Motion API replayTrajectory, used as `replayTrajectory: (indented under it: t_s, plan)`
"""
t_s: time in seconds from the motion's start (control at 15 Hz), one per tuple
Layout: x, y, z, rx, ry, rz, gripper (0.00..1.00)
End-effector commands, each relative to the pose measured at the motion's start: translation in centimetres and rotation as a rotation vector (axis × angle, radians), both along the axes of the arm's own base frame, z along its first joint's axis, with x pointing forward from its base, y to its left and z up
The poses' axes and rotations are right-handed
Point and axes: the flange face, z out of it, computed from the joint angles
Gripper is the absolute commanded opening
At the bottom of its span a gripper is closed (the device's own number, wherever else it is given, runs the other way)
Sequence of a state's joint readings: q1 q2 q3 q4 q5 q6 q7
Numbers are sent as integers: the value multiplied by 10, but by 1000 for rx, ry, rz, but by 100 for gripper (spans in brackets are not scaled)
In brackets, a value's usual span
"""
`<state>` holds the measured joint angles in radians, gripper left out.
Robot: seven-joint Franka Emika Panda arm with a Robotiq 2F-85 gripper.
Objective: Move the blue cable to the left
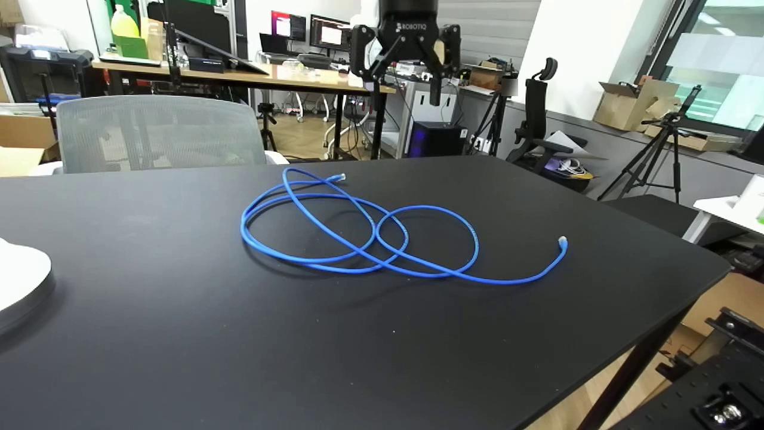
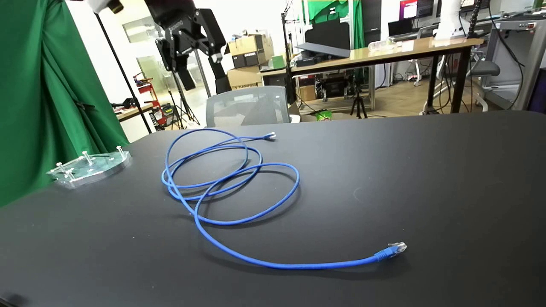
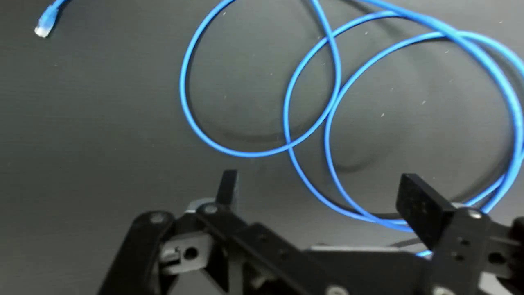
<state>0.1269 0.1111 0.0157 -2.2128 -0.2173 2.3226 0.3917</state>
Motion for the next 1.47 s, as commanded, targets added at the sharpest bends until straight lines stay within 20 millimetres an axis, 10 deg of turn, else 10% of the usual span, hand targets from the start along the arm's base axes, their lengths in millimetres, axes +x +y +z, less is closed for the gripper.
replayTrajectory:
  t_s: [0.0,0.8,1.4]
  plan:
    - [-35,-33,-12,-26,-137,-37,100]
    - [-81,-139,-94,209,92,-130,100]
    - [-80,-140,-101,187,95,-133,100]
